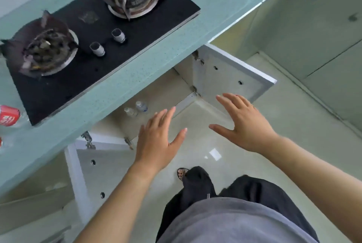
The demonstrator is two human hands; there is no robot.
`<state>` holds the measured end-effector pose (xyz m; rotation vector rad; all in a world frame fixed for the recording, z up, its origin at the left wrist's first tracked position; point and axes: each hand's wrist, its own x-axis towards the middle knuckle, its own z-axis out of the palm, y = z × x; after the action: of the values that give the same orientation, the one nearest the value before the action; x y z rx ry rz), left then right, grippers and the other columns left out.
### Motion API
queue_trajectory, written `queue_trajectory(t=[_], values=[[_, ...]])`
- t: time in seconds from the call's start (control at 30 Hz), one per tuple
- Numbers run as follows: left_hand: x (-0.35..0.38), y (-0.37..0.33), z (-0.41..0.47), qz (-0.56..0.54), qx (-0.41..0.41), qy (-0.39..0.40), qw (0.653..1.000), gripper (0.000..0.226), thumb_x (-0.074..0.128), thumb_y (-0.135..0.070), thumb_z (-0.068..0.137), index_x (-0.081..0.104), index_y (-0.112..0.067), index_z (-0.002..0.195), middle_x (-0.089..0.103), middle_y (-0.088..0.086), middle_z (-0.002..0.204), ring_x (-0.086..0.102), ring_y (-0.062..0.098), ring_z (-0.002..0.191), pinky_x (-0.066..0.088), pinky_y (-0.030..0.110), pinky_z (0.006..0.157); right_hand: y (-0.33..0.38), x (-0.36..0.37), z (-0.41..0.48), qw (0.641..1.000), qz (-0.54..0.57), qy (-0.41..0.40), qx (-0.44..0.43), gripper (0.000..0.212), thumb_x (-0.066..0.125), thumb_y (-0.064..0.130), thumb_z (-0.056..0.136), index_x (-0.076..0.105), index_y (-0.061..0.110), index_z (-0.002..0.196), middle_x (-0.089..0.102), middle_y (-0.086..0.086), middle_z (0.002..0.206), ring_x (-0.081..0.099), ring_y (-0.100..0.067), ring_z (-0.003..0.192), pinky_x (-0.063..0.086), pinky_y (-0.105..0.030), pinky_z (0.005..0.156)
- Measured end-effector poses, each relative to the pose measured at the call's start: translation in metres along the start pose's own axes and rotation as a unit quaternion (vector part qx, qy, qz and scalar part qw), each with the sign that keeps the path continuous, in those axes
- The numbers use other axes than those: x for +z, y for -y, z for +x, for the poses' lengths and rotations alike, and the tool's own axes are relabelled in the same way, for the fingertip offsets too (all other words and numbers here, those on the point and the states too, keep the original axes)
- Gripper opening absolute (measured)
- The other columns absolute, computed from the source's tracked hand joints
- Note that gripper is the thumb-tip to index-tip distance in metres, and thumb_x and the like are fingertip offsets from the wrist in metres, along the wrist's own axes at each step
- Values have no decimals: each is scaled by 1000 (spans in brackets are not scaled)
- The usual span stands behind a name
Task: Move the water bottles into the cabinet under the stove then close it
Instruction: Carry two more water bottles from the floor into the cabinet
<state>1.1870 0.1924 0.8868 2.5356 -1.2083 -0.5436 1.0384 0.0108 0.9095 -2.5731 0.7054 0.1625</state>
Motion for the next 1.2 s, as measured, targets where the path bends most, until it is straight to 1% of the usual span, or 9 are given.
queue_trajectory(t=[0.17,0.27,0.4,0.5,0.63,0.73,0.83,1.0,1.2], values=[[6,-69,11,15,100,11,995,74,20,-69,80,25,-30,144,34,-3,149,27,17,139,25,55,111,-37,-5,-75,992,45,-60,97,85,35,73,76,21,26,145,25,-2,153,21,-24,141,25,-42,114],[22,-128,6,42,166,37,985,74,19,-69,79,21,-34,144,30,-6,151,24,15,141,19,54,113,-68,-11,-134,980,68,-98,160,85,34,72,75,19,27,146,23,-2,153,19,-23,142,25,-41,115],[60,-220,-17,54,253,69,963,76,19,-71,77,23,-35,144,31,-7,150,24,15,140,20,53,113,-116,-14,-236,952,90,-155,249,81,42,67,80,20,25,146,23,-3,154,19,-23,142,20,-36,115],[100,-295,-45,59,332,95,936,77,20,-71,76,25,-34,143,35,-5,149,28,17,139,23,54,112,-152,-12,-321,917,108,-199,328,78,45,62,83,21,24,146,23,-3,154,17,-21,142,18,-34,115],[154,-398,-89,71,446,142,881,77,20,-71,77,26,-34,143,36,-4,148,28,17,139,24,55,111,-186,-4,-430,849,132,-265,437,76,48,60,83,24,23,145,25,-3,152,19,-18,141,23,-37,114],[190,-468,-128,82,528,173,827,73,22,-70,79,26,-34,143,37,-3,147,29,16,138,24,54,110,-198,8,-502,782,153,-313,516,75,48,60,82,24,25,145,25,0,152,18,-16,141,24,-36,113],[226,-522,-162,101,585,214,776,66,29,-65,86,25,-33,144,37,-4,147,29,15,138,23,52,111,-206,28,-556,712,184,-345,583,76,46,62,82,22,26,145,22,3,153,15,-13,142,21,-32,112],[283,-589,-199,143,663,268,684,70,23,-68,83,25,-32,144,38,-5,146,32,16,136,28,53,109,-221,59,-605,599,242,-371,667,78,45,63,83,20,25,146,19,3,155,14,-13,143,22,-33,113],[349,-681,-225,150,715,313,607,63,33,-61,88,25,-31,143,39,-6,144,34,16,135,28,50,110,-275,61,-648,515,255,-387,721,77,46,61,83,20,26,146,17,4,155,14,-13,143,24,-35,113]])
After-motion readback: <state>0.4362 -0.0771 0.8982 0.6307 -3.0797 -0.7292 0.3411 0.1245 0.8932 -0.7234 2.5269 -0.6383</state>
